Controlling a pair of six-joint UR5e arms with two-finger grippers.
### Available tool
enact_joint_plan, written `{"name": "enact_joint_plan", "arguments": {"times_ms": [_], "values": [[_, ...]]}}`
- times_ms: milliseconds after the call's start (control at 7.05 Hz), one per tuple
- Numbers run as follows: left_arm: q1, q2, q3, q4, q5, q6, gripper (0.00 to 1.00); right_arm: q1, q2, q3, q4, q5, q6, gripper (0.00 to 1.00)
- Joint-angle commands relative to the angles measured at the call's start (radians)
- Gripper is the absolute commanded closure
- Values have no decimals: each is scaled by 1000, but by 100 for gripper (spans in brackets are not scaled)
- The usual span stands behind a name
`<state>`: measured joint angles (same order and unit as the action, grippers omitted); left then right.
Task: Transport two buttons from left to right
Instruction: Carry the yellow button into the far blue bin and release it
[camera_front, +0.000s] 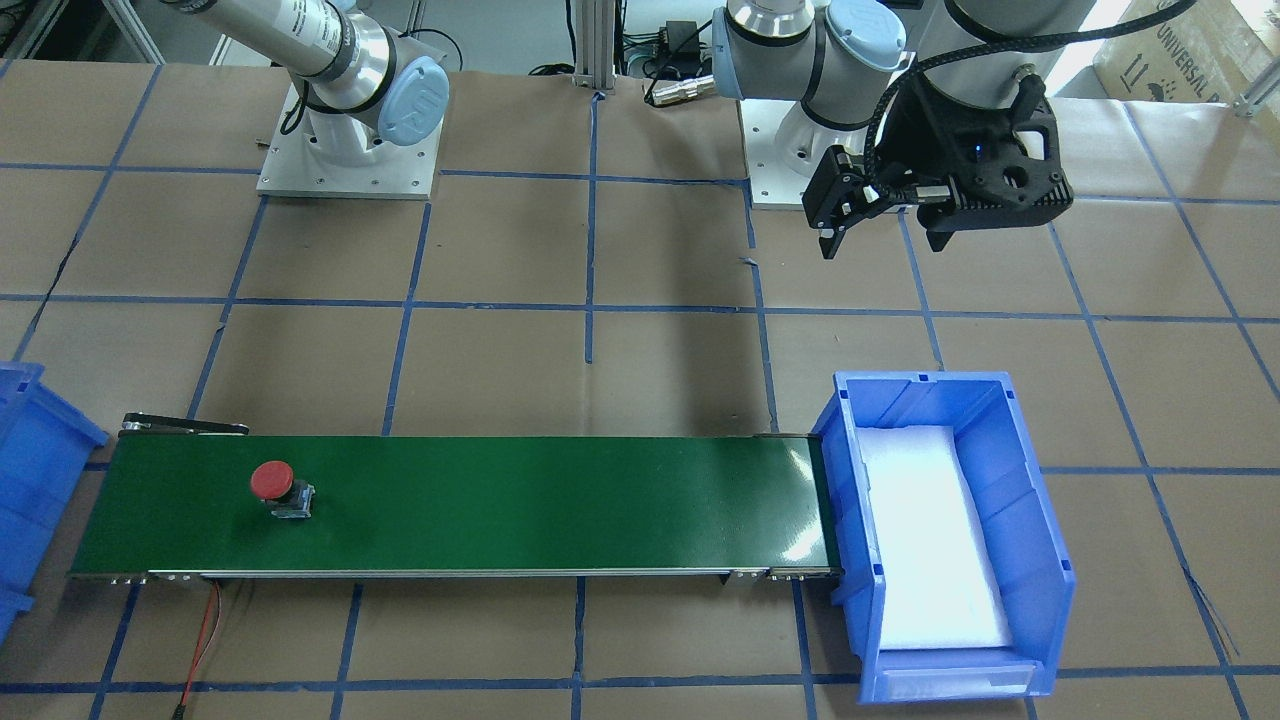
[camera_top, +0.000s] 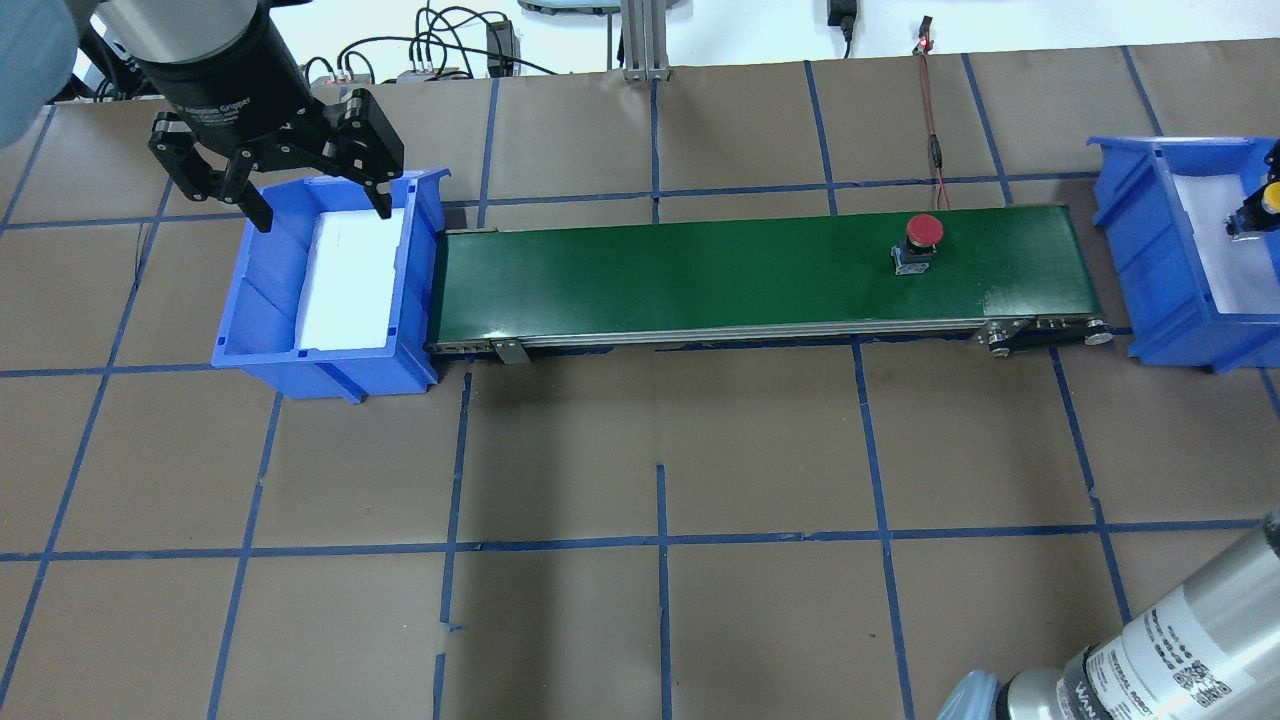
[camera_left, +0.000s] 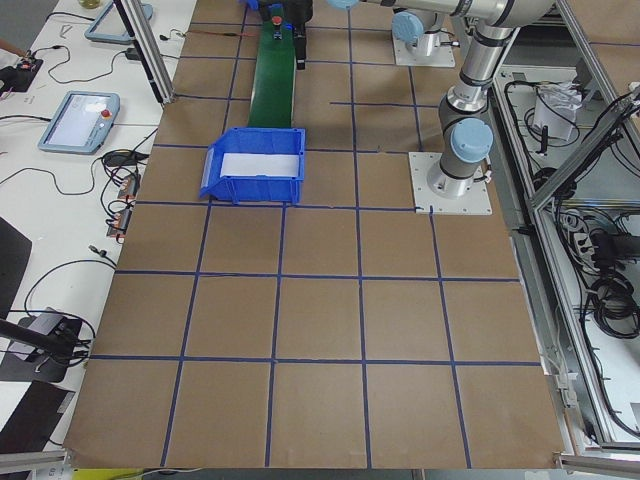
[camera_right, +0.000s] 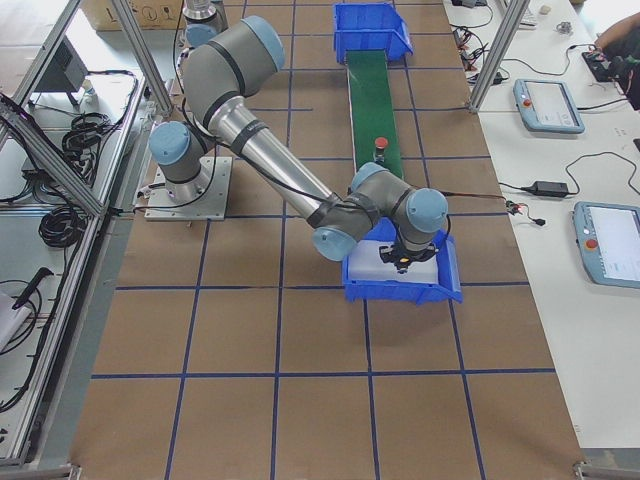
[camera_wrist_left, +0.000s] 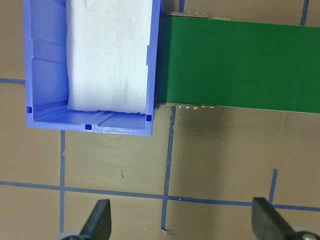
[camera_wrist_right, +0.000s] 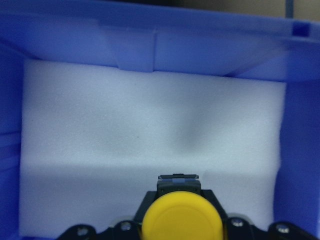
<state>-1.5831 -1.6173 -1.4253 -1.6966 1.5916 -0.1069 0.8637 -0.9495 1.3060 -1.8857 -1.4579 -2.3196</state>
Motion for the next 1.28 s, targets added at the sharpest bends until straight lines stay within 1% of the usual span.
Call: {"name": "enact_joint_plan", "arguments": {"times_ms": [0, 142, 284, 426, 567, 709, 851, 993, 1135], "values": [[0, 0, 0, 0, 4, -1, 0, -8, 32, 2, -1, -10, -37, 71], [0, -1, -3, 0, 5, 1, 0, -9, 38, 7, -1, -12, -38, 63], [0, -1, -3, 0, 5, 4, 0, -11, 60, 4, -3, -10, -43, 14], [2, 0, -3, 0, 8, 6, 0, -11, 66, -8, -3, -12, -31, 0], [2, 0, -3, 0, 7, 7, 0, -6, 48, -11, 0, -19, -23, 0], [6, -6, 14, 9, 5, 7, 0, 12, 0, -11, 16, -13, -20, 0], [-4, 0, -7, 9, 8, 1, 0, 61, -50, -1, 28, -22, -14, 0], [-3, 2, -6, 14, 2, -4, 0, 117, -67, -1, 95, -27, -11, 0], [3, 2, -7, 17, 4, 6, 0, 164, -81, 1, 103, -30, 8, 0]]}}
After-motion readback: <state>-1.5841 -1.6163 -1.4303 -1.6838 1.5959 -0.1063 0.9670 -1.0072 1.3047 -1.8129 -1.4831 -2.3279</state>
